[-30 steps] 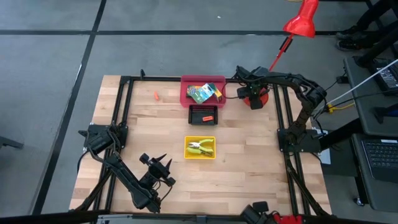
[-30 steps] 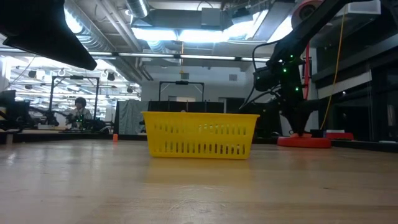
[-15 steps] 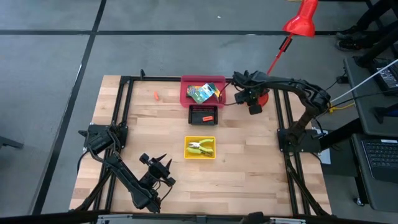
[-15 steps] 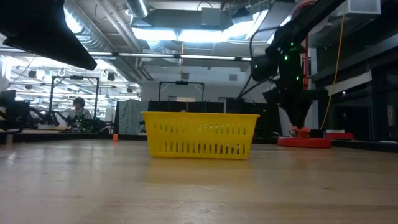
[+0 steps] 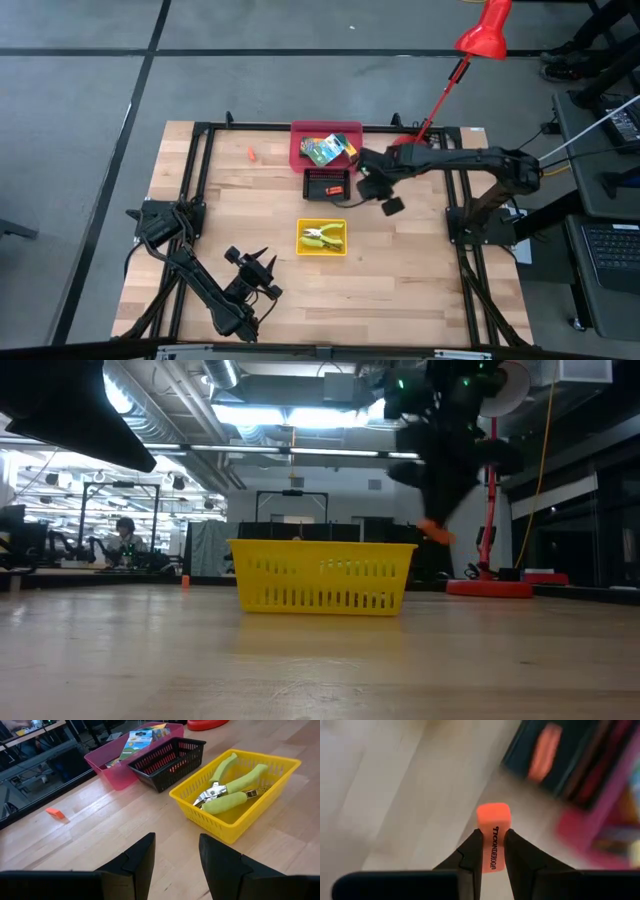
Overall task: Pick & Place School Supplies
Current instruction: Put the orange eraser into the black bin
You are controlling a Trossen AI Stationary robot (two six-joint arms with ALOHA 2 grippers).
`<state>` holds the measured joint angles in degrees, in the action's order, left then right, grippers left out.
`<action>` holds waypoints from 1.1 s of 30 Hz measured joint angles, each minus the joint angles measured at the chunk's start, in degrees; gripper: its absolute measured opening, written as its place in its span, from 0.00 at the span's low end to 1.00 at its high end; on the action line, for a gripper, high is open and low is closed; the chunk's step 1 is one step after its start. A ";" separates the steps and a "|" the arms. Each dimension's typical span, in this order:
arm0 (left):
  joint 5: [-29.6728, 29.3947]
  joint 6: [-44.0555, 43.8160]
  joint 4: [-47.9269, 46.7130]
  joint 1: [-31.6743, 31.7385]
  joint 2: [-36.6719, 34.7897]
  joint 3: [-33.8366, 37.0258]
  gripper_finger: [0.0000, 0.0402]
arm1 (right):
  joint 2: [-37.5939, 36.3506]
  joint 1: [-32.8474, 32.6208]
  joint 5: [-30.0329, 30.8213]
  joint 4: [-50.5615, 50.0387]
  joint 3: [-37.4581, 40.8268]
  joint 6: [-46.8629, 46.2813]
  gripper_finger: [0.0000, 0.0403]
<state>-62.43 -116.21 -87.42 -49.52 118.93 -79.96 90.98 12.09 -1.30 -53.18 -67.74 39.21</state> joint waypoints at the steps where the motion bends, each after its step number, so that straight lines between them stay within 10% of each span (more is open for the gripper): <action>1: -0.14 0.01 0.00 0.00 -0.01 0.00 0.37 | 0.00 -0.74 0.00 2.13 -0.56 0.13 0.17; 23: -0.17 0.00 0.45 -0.27 -0.01 -0.01 0.37 | 9.95 5.17 -13.31 25.82 -4.22 2.51 0.17; 33: 0.74 -0.02 0.83 -0.32 0.00 -0.02 0.37 | 10.10 5.69 -13.34 28.03 -4.20 1.50 0.34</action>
<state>-61.69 -116.22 -86.58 -49.84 118.93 -79.99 101.08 17.78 -14.64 -25.15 -71.94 40.71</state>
